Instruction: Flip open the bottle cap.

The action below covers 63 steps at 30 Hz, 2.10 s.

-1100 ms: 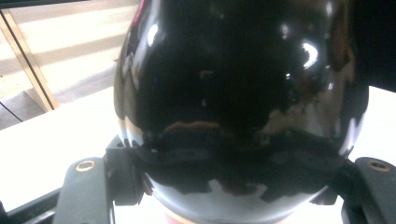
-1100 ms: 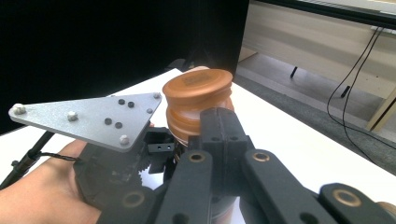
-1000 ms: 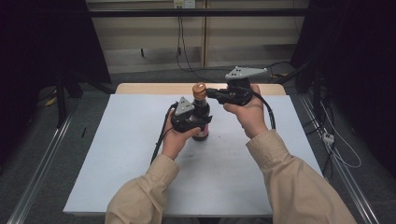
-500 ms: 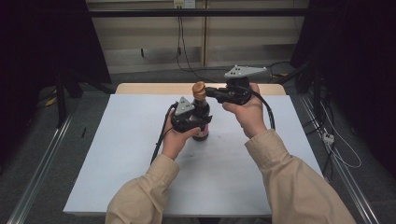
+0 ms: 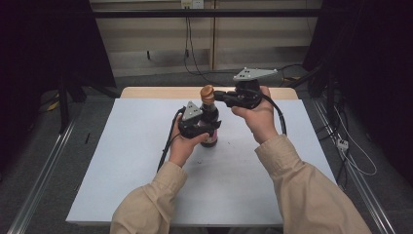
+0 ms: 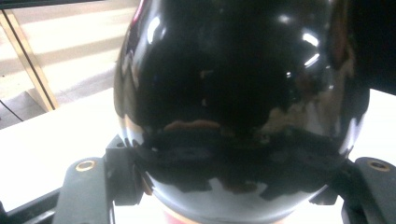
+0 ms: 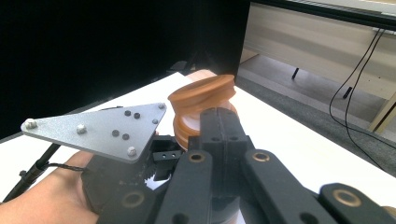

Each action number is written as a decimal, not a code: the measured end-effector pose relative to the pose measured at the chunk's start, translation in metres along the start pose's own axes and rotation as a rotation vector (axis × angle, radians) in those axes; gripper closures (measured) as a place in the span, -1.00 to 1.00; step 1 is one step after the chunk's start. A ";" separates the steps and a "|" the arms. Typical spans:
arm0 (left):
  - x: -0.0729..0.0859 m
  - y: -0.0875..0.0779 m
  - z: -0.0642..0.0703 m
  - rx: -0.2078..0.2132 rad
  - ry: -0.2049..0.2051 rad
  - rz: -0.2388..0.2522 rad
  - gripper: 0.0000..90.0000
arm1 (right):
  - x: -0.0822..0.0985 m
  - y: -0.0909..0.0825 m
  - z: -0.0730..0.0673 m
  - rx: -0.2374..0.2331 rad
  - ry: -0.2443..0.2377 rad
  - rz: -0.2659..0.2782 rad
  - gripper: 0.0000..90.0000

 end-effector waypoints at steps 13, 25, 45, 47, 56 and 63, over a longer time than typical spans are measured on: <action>0.000 0.000 0.000 0.003 0.005 -0.005 -0.32 | -0.004 -0.001 -0.002 0.011 -0.011 0.002 1.00; 0.001 0.000 0.000 0.000 0.003 -0.006 -0.32 | -0.006 0.000 -0.004 0.008 -0.006 0.006 1.00; 0.001 0.000 0.000 0.000 0.001 -0.006 -0.32 | -0.009 -0.001 -0.007 0.007 -0.012 0.010 1.00; 0.001 0.000 0.000 0.001 0.001 -0.005 -0.32 | -0.010 -0.001 -0.007 0.008 -0.016 0.013 1.00; 0.001 0.001 0.000 -0.018 -0.001 0.001 -0.32 | -0.010 0.000 -0.007 0.007 -0.014 0.013 1.00; 0.001 0.001 0.000 -0.022 0.004 0.004 -0.32 | -0.011 0.000 -0.008 0.004 -0.011 0.020 1.00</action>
Point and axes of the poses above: each handheld gripper's, and its own axes: y roughly forward along the jaws, x roughly out of its underside, z roughly to its right, the point moved 4 cm from there along y, roughly forward along the jaws, and after that the axes turned 10 degrees about x, right-handed, at the moved point
